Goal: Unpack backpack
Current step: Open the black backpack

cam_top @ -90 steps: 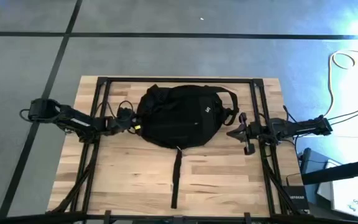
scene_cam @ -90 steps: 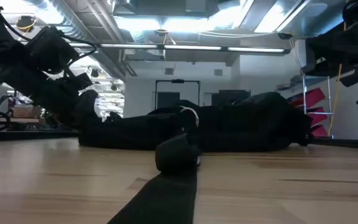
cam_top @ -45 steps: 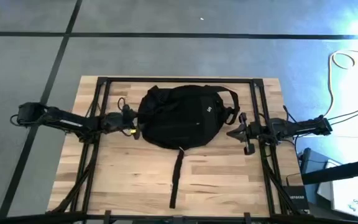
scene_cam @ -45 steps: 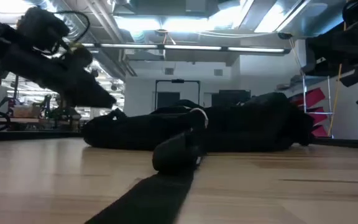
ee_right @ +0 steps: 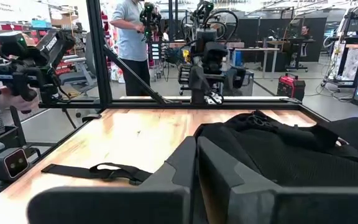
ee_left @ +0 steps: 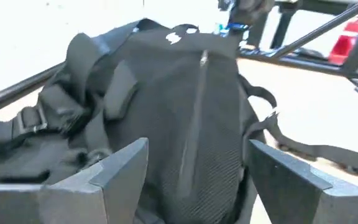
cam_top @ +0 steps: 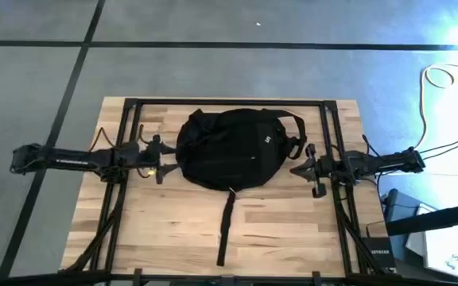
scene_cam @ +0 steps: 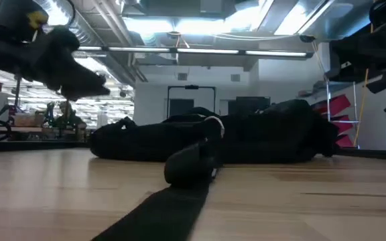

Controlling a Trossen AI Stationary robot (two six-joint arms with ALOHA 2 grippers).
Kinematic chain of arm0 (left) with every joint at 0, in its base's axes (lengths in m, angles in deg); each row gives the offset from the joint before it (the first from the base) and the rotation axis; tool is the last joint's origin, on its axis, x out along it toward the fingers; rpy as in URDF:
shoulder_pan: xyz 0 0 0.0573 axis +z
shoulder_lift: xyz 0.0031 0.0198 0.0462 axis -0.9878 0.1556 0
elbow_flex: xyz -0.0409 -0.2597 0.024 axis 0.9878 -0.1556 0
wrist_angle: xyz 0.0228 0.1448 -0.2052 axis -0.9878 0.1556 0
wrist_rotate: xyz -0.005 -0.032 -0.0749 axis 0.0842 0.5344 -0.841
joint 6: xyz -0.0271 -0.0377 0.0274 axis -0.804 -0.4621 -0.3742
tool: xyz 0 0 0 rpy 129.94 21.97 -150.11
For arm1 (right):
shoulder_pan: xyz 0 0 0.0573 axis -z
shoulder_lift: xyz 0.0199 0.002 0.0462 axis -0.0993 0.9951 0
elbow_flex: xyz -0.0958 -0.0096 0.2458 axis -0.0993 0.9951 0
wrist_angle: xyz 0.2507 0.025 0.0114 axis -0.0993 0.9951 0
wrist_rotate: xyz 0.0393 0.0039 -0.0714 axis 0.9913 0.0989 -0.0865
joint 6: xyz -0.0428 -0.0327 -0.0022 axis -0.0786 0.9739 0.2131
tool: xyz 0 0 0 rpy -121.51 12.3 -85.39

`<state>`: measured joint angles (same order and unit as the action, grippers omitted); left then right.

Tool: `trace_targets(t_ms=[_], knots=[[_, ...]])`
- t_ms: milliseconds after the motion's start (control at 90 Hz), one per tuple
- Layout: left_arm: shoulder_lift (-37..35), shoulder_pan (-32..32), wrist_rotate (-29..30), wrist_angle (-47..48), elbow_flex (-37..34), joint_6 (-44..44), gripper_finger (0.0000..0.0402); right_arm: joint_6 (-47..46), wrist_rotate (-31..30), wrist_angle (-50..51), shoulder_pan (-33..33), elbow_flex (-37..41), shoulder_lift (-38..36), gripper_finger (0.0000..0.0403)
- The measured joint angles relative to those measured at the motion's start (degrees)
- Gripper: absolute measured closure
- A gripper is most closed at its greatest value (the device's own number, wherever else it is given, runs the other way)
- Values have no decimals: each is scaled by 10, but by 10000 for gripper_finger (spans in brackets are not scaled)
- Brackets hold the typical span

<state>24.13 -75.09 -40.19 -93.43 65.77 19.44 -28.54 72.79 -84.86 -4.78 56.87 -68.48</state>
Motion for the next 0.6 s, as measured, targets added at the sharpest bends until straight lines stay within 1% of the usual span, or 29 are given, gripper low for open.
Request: trace_targets(t_ms=[333,600], knots=[[-133,0,-21,61,0,47,143,0,0,0,0,0,0,402],[-253,0,-40,155,1,45,143,-10,0,-21,0,0,0,402]])
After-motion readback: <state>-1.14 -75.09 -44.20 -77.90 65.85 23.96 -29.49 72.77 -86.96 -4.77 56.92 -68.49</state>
